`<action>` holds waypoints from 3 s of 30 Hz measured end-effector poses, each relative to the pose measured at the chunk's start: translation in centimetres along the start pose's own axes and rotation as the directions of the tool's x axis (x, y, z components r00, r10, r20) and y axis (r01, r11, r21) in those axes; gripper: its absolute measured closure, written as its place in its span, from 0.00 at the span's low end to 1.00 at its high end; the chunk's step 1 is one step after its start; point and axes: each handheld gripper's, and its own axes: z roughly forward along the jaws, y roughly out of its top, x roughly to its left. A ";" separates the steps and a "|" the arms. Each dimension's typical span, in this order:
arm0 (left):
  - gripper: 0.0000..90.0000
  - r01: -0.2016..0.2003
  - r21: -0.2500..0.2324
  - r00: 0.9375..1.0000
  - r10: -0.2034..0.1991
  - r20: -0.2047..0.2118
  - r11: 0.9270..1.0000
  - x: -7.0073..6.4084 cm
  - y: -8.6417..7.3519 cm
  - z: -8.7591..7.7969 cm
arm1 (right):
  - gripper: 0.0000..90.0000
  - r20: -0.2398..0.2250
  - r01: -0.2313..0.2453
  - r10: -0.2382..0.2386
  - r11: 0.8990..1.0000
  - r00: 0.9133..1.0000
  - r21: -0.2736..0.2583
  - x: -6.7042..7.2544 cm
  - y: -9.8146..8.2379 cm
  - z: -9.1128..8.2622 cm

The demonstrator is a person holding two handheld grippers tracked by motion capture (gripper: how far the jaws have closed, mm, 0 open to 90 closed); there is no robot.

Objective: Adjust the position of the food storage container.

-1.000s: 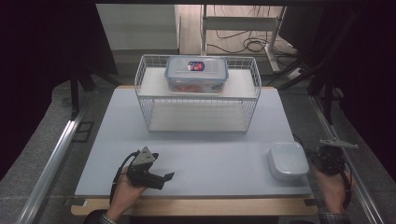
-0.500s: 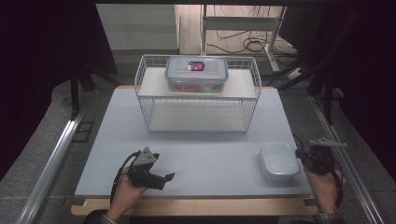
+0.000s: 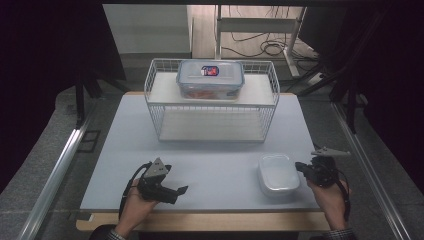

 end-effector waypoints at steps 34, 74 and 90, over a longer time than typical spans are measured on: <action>0.07 0.060 -0.029 0.998 -0.059 0.038 0.998 0.2 0.1 0.1 | 0.99 -0.201 0.187 -0.193 0.981 0.960 -0.047 9.5 -0.7 -1.2; 0.20 0.094 -0.007 0.995 -0.094 0.017 0.996 0.5 1.7 2.0 | 0.99 -0.227 0.186 -0.170 0.981 0.959 0.049 9.5 -1.8 1.7; 0.44 0.071 -0.018 0.997 -0.071 -0.035 0.997 1.4 3.1 4.3 | 0.99 -0.155 0.162 -0.154 0.986 0.976 0.041 8.2 1.8 6.2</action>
